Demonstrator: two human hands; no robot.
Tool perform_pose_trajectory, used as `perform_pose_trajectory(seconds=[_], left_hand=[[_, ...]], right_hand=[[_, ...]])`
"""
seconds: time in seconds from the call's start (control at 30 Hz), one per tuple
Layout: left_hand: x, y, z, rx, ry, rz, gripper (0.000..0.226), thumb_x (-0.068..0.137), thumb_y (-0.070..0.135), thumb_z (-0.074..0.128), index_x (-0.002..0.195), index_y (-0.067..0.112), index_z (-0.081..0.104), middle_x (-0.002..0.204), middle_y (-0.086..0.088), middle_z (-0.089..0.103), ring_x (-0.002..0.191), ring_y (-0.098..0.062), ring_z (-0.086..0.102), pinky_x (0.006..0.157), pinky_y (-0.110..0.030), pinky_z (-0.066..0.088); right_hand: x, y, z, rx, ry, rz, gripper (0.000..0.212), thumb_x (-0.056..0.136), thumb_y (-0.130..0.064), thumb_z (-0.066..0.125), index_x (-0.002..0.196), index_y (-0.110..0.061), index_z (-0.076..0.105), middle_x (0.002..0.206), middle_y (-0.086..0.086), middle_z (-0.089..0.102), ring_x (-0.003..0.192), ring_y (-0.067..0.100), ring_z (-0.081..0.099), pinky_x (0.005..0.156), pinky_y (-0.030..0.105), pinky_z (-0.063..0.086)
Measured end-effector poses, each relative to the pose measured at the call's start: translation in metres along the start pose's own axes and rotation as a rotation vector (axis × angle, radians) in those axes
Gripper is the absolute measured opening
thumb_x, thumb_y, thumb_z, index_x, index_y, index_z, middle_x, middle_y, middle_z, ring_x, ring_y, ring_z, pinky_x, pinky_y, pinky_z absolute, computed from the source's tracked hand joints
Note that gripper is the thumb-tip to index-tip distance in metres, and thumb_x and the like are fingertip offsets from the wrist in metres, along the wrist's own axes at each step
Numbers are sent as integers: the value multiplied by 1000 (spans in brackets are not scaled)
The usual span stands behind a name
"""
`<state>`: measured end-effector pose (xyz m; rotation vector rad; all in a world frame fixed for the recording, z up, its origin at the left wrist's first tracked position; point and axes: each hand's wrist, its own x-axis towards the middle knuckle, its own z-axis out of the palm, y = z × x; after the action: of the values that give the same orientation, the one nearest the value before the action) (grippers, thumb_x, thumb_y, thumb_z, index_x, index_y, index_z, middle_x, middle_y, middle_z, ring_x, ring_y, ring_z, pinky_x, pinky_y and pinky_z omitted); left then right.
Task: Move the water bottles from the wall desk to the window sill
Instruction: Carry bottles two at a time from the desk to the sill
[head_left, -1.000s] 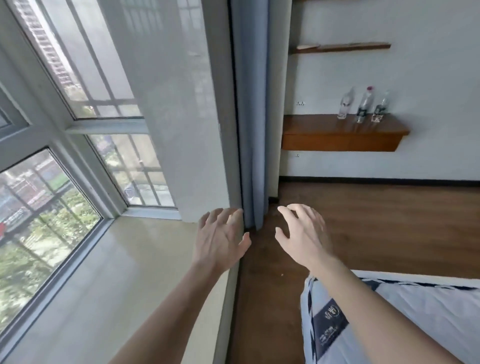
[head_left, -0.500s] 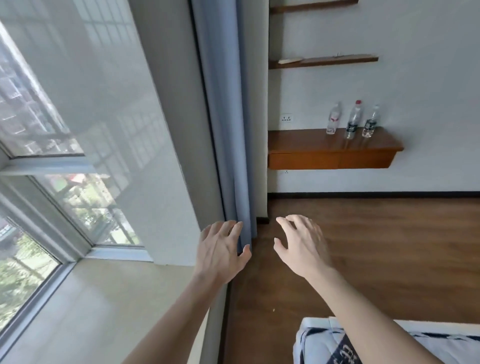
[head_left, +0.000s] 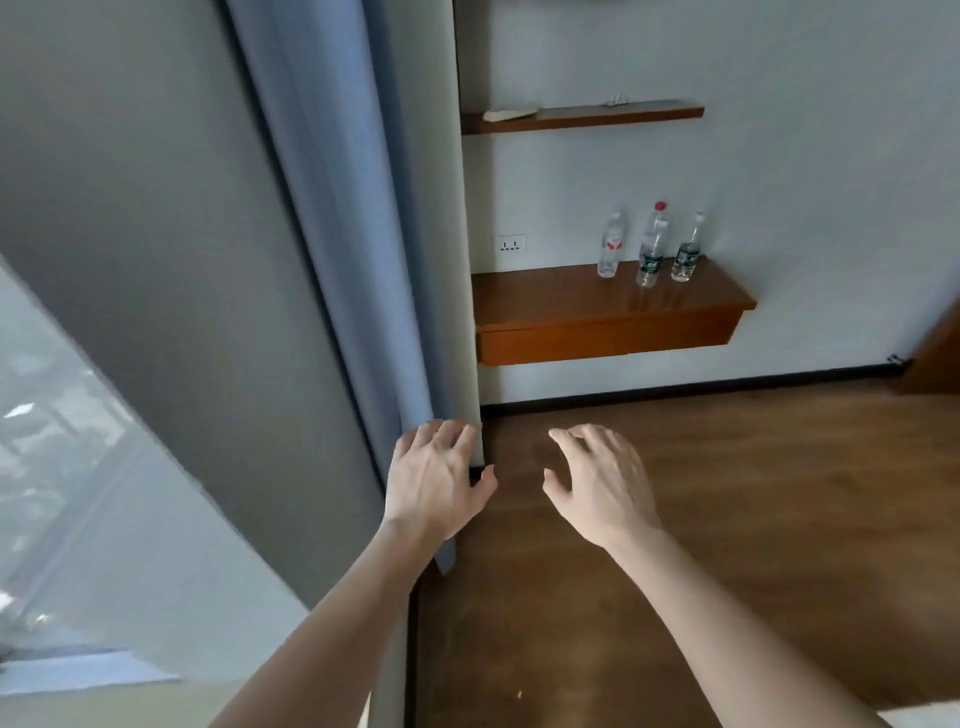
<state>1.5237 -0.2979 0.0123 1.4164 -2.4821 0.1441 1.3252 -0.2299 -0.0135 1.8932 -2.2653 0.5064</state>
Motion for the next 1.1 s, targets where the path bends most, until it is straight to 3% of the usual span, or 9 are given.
perform_pose_trajectory(seconds=[0.3,0.53,1.1], left_hand=[[175,-4,46,-102,-29,124,55,90,56,44,137,28,50,138,3,58,129,-23,52,109,-46,40],[274,34,83,-153,-76,252,59,92,62,41,144,35,39,150,10,45,140,-15,38,118,-42,31],[560,202,186,-162,-67,377,57,93,55,47,143,28,46,145,5,52,135,-17,45,114,-39,35]], right_hand=[[142,36,20,-53,-21,142,52,89,-50,60,135,-26,58,130,3,64,123,22,58,107,43,47],[196,101,34,-94,-53,312,54,93,-54,53,142,-33,47,145,-3,52,138,18,44,118,39,34],[380,376,55,-104,-15,484,55,92,-58,50,142,-33,45,144,-5,54,137,19,46,117,42,35]])
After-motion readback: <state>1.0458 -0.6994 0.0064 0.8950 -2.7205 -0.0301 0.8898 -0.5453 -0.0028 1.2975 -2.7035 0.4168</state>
